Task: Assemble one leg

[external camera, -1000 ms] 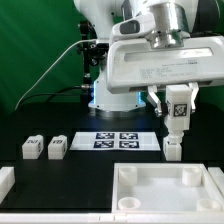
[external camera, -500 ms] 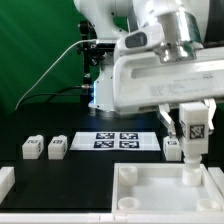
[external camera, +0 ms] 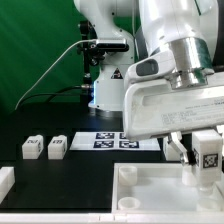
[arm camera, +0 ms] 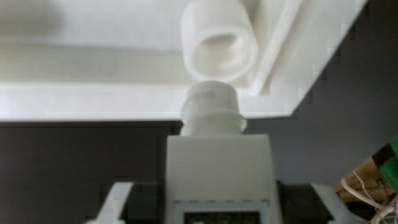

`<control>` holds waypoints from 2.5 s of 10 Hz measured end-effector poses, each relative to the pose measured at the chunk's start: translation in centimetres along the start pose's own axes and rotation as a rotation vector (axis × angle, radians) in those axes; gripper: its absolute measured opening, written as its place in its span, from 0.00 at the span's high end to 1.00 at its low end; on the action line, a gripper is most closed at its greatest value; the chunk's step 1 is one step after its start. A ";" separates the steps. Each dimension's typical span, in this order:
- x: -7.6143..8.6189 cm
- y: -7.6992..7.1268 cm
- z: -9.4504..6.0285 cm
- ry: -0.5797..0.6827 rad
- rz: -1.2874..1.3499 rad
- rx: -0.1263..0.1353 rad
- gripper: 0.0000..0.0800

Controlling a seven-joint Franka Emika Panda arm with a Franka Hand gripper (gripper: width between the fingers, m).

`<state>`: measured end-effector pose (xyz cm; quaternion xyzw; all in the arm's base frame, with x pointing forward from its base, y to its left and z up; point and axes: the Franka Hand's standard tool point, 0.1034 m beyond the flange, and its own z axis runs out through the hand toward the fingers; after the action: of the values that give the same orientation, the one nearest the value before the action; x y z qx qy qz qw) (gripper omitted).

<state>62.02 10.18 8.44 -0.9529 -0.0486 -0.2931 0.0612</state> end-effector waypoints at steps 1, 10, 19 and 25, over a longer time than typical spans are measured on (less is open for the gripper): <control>-0.5 0.0 0.4 -0.008 0.001 0.001 0.64; -2.2 -0.7 1.8 -0.030 -0.001 0.010 0.64; -3.1 -1.2 2.3 -0.047 0.023 -0.005 0.39; -3.2 -1.2 2.3 -0.049 0.023 -0.005 0.19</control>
Offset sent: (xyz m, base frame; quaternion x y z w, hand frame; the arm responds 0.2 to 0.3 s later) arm 0.0072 0.0042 -0.0120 -0.0055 0.0055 0.0091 0.9999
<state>60.53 11.51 4.87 -0.9604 -0.0383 -0.2691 0.0609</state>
